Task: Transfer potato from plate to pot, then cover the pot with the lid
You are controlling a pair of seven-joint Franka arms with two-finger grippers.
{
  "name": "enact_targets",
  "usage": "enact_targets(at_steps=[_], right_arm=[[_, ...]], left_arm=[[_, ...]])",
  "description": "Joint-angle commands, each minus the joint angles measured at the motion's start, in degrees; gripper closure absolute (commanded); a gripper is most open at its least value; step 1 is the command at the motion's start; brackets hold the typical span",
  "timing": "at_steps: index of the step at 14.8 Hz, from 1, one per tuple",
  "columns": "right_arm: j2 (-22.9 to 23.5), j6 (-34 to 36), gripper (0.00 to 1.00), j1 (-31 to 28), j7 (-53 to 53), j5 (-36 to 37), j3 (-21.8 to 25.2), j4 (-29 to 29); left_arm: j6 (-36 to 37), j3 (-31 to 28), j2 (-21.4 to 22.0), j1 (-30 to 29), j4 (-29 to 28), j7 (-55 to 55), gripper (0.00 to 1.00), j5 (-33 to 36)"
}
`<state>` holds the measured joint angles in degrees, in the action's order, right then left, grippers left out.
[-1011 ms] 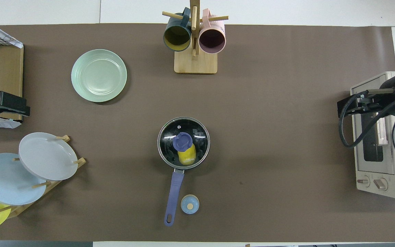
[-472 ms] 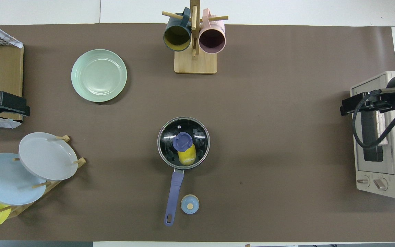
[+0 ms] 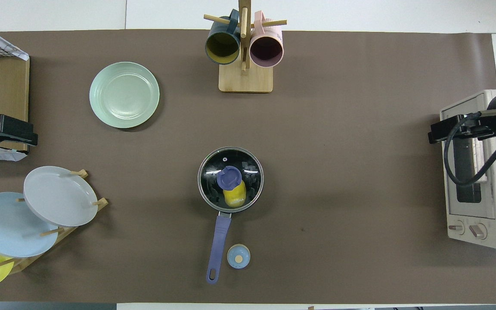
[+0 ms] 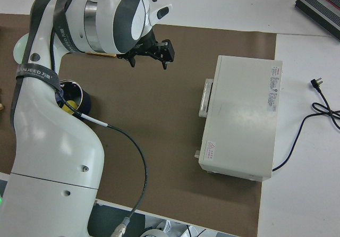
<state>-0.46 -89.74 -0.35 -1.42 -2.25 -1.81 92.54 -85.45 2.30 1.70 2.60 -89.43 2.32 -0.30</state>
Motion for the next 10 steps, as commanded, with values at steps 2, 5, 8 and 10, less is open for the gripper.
enact_targets(at_steps=[2, 5, 8, 10], right_arm=[[-1.2, -2.5, 0.00, -1.8, 0.3, -0.7, -0.1, 1.7], [-1.1, -2.3, 0.00, -4.7, 0.3, -0.9, -0.1, 1.7], [-1.1, -2.0, 0.00, -3.9, -0.2, -0.6, -0.8, 1.4], [-1.1, -1.1, 0.00, -3.5, -0.5, 0.9, -1.1, 1.4]], left_arm=[[0.1, 0.6, 0.5, -0.9, -0.7, 0.5, 0.00, -0.7], [0.1, 0.6, 0.5, -0.9, -0.7, 0.5, 0.00, -0.7], [0.1, 0.6, 0.5, -0.9, -0.7, 0.5, 0.00, -0.7], [0.1, 0.6, 0.5, -0.9, -0.7, 0.5, 0.00, -0.7]])
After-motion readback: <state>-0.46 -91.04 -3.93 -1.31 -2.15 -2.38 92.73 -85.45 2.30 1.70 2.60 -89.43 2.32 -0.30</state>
